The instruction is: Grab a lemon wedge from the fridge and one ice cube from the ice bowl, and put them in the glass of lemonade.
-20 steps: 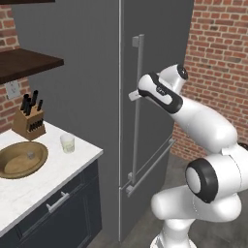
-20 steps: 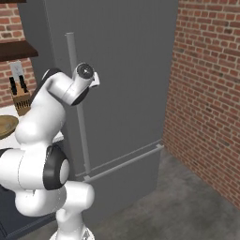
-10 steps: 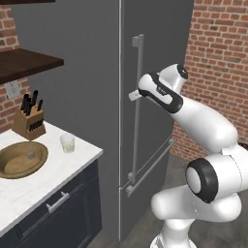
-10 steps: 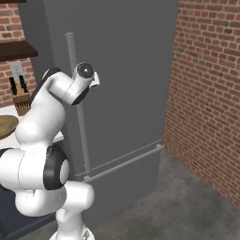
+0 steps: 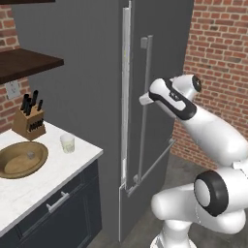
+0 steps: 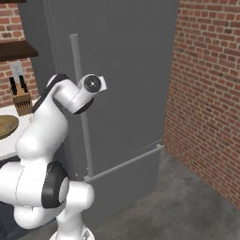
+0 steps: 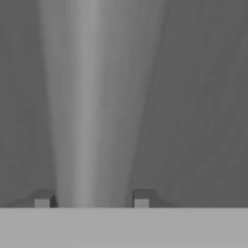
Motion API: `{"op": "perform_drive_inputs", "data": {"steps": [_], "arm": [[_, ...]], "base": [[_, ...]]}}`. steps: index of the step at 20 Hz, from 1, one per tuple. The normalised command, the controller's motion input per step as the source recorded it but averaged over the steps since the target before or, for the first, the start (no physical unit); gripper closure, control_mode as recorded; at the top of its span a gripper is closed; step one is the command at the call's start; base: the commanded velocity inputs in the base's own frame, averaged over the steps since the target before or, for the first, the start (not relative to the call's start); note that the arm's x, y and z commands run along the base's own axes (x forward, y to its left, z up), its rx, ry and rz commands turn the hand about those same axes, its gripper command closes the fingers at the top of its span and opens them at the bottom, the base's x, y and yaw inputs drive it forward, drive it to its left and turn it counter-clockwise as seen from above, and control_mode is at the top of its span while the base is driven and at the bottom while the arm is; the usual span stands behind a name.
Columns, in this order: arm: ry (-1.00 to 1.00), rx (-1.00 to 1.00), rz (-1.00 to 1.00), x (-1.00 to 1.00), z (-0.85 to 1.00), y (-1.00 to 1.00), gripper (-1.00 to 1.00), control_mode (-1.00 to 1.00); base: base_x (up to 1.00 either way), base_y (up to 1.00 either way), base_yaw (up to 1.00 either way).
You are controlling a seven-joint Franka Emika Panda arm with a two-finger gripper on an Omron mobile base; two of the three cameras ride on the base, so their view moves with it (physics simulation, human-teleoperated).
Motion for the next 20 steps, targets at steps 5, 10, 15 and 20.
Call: {"op": "perform_drive_inputs", "data": {"steps": [5, 10, 15, 20], "arm": [[-0.05, 0.02, -0.06, -0.04, 0.11, -0.98, 1.0, -1.0], [0.0, 0.03, -0.07, -0.04, 0.11, -1.0, 1.0, -1.0], [-0.03, 0.07, -0.09, -0.38, 0.09, -1.0, 1.0, -1.0], [-0.3, 0.13, -0.05, -0.81, -0.1, -1.0, 1.0, -1.0]], "base": [[0.0, 0.0, 0.0], [0.0, 0.0, 0.0], [0.0, 0.0, 0.0], [0.0, 0.0, 0.0]]}}
